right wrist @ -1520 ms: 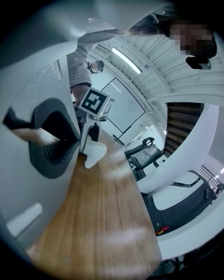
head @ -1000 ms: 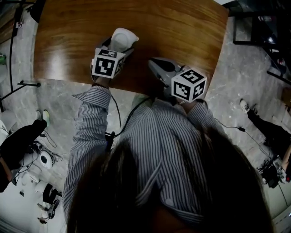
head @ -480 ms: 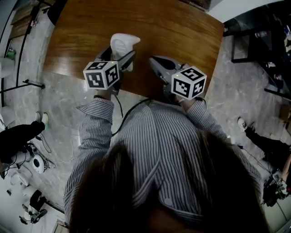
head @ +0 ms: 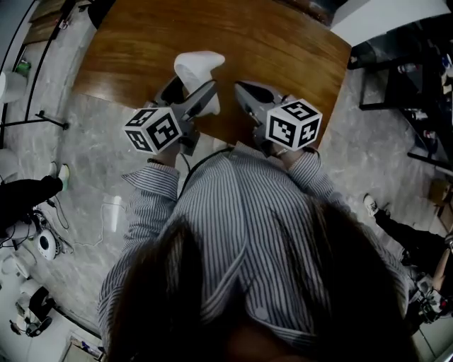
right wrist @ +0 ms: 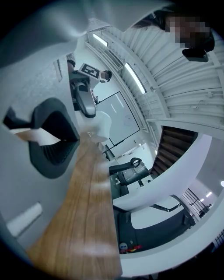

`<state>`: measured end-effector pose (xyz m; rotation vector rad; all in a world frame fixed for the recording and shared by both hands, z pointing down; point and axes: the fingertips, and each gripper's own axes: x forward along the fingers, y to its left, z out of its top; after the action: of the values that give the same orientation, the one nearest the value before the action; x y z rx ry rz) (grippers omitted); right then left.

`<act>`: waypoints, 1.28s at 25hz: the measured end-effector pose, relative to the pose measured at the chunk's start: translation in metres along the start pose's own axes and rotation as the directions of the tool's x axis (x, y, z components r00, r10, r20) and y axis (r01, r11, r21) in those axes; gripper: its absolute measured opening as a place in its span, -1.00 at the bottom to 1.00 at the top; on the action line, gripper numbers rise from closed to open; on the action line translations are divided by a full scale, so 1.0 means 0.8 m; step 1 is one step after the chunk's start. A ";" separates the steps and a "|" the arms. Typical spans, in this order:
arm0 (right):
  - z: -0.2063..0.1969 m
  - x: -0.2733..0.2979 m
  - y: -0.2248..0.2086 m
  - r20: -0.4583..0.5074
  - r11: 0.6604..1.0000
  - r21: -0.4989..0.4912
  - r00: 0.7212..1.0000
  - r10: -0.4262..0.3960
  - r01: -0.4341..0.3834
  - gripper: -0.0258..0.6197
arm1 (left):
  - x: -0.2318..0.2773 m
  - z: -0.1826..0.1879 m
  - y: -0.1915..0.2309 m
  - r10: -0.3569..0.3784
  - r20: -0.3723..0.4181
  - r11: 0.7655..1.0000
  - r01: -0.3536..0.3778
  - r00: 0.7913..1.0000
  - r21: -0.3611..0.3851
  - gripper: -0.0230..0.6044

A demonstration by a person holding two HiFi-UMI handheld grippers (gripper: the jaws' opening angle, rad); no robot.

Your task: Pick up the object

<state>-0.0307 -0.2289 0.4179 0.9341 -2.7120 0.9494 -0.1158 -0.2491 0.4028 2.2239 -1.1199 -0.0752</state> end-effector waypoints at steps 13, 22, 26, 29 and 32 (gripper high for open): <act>-0.006 -0.009 0.009 -0.013 0.999 -0.036 1.000 0.008 -0.008 -0.92 | -0.017 -0.018 -0.005 -0.009 0.047 0.993 0.015 0.999 -0.117 0.48; -0.009 -0.005 0.014 -0.029 0.999 -0.048 0.999 0.017 -0.018 -0.92 | -0.014 -0.020 -0.005 -0.029 0.031 0.992 0.033 0.999 -0.120 0.48; -0.011 -0.002 0.019 -0.042 0.998 -0.058 0.999 0.020 -0.022 -0.92 | -0.013 -0.021 -0.007 -0.042 0.017 0.993 0.044 0.999 -0.110 0.48; -0.014 -0.001 0.020 -0.048 0.998 -0.060 0.999 0.015 -0.018 -0.92 | -0.012 -0.019 -0.008 -0.050 0.016 0.993 0.051 0.999 -0.103 0.48; -0.017 -0.003 0.019 -0.057 0.998 -0.061 0.998 0.009 -0.012 -0.92 | -0.012 -0.019 -0.008 -0.052 0.017 0.993 0.053 0.999 -0.104 0.48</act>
<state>-0.0393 -0.2104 0.4198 0.8694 -2.6855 0.8747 -0.1125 -0.2312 0.4087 2.1627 -1.0412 -0.1683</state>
